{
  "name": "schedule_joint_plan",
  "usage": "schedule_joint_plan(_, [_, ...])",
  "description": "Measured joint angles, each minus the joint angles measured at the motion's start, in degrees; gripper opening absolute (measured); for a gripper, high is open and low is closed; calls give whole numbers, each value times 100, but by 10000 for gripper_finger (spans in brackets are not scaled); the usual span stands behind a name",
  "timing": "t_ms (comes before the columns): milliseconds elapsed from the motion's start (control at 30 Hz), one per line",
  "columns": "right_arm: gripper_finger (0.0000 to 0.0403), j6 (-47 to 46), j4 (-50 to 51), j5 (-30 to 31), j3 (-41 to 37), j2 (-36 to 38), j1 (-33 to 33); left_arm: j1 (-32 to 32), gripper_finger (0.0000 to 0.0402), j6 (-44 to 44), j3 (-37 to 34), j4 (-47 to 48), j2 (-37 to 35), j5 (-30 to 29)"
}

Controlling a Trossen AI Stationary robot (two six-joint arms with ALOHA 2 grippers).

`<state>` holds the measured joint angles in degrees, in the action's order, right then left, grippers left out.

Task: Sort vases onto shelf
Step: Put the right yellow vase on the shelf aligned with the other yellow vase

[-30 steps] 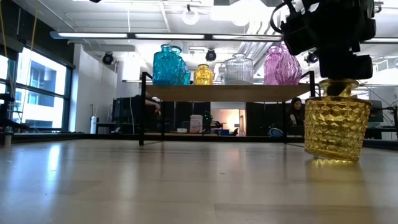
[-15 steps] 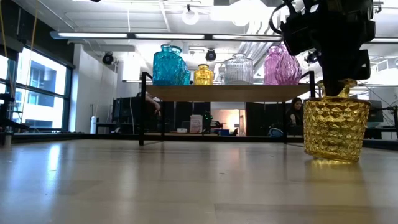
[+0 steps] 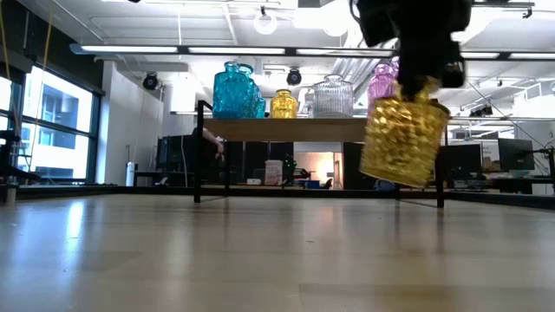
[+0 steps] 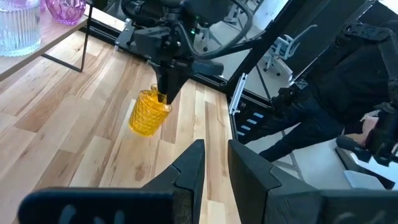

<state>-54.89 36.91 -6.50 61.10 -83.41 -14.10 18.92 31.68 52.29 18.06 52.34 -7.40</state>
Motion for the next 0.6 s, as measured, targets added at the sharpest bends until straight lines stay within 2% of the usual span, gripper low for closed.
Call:
schedule_joint_plan(133, [22,571,245,-256,686,-525,112,-2,62,2,0,1,0,0])
schedule_joint_plan(233, [21,1128,783,-408,1472,-1058,229,-1,62,3,0,2,0,2])
schedule_joint_plan(400, [21,2257,2082,-440,3264,-1999,495,-2,62,-31,0,2,0,0])
schedule_joint_plan(600, [21,3383,3639,-166,5521,-2933,879,0,62,-37,0,2,0,0])
